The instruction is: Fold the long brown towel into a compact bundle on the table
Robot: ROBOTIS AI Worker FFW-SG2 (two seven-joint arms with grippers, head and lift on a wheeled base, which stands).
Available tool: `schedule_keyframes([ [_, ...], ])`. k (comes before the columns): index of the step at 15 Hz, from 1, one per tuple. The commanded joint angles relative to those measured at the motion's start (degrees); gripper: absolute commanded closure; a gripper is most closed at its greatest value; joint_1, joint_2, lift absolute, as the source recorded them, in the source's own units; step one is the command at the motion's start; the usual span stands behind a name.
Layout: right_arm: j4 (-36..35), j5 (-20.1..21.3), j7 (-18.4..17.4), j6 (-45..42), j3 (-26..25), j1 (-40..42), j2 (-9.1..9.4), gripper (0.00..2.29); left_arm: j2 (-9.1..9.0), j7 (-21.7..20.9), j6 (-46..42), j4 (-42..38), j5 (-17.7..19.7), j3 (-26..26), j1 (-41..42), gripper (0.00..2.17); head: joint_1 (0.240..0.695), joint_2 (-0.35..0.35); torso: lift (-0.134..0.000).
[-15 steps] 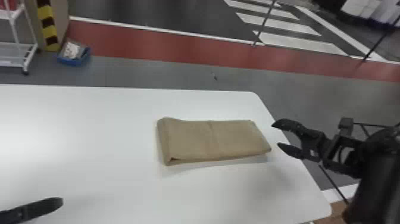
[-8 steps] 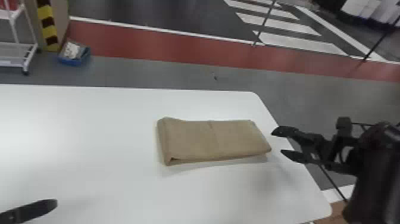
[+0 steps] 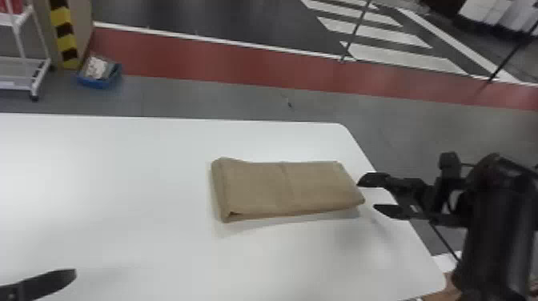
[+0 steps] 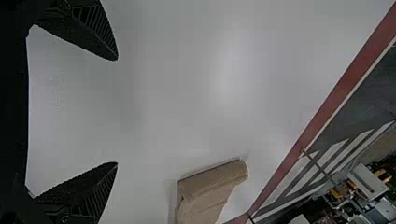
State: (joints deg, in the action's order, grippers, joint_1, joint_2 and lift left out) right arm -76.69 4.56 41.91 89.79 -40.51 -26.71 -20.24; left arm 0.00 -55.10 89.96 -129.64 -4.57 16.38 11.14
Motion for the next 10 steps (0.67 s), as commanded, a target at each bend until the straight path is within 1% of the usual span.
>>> schedule_keyframes([
  [1, 0.2, -0.8, 0.1, 0.3, -0.7, -0.3, -0.24, 0.13, -0.15, 0.0, 0.1, -1.2, 0.2, -0.3, 0.2, 0.08, 0.695, -0.350, -0.125],
  [3, 0.2, -2.5, 0.5, 0.3, -2.7, -0.4, -0.94, 0.13, -0.15, 0.1, 0.1, -3.2, 0.7, -1.4, 0.5, 0.08, 0.695, -0.350, -0.125],
  [5, 0.1, -6.6, 0.9, 0.3, -6.2, -0.4, -2.53, 0.13, -0.15, 1.0, 0.1, -5.1, 1.4, -3.9, 1.2, 0.08, 0.695, -0.350, -0.125],
  [6, 0.1, -7.8, 1.0, 0.3, -7.5, 0.0, -3.05, 0.13, -0.15, 1.8, 0.1, -6.0, 1.7, -5.7, 1.6, 0.09, 0.695, -0.350, -0.125],
  [7, -0.1, -8.2, 1.2, 0.3, -8.4, 0.4, -3.67, 0.13, -0.15, 2.7, 0.1, -6.7, 1.8, -7.6, 1.8, 0.09, 0.695, -0.350, -0.125],
  [8, -0.2, -9.2, 1.4, 0.3, -9.3, 0.9, -4.55, 0.13, -0.15, 4.0, 0.1, -7.6, 2.6, -9.6, 2.1, 0.09, 0.695, -0.350, -0.125],
  [10, -1.1, -11.2, 1.9, 0.3, -12.1, 2.5, -6.04, 0.13, -0.15, 7.6, 0.1, -8.4, 3.5, -14.0, 2.7, 0.10, 0.695, -0.350, -0.125],
])
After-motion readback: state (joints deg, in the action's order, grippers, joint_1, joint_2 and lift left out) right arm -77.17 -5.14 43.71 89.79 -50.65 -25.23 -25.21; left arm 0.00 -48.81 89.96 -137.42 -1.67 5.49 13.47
